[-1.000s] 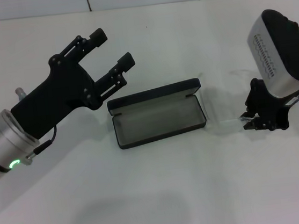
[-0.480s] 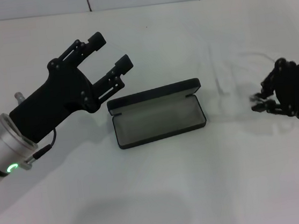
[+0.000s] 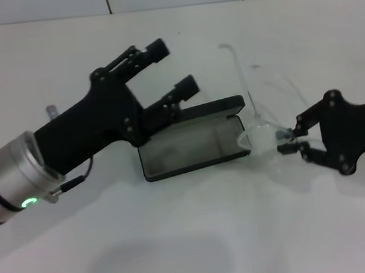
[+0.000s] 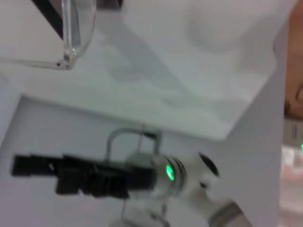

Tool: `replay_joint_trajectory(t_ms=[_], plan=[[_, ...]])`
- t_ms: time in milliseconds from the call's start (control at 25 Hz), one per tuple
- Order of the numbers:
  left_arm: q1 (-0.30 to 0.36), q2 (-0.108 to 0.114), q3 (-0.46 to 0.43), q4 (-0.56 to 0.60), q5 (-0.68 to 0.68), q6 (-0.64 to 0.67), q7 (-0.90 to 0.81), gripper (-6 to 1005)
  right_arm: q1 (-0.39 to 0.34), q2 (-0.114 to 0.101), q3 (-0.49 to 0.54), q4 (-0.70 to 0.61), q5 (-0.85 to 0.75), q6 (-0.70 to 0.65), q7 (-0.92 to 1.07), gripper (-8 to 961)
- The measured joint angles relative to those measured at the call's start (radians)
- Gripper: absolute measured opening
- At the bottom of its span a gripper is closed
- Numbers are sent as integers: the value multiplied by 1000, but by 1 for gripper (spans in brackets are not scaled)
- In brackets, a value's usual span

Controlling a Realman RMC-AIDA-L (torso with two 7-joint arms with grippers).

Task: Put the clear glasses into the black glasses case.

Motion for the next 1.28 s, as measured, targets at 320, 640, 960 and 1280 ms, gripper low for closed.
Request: replay_joint_trajectory(t_ms=[320, 640, 960, 1280], plan=[[-87, -3, 46, -2, 55, 15, -83, 738, 23, 3, -17, 152, 77, -68, -209, 113], [-138, -3, 81, -4, 82, 4, -153, 738, 31, 3, -29, 170, 104, -117, -280, 112], [-163, -2, 82, -16, 133, -38, -240, 739, 19, 3, -28, 171, 142, -188, -370, 111], [-172, -4, 98, -17, 159, -39, -247, 739, 10, 1, -23, 172, 163, -212, -393, 110]])
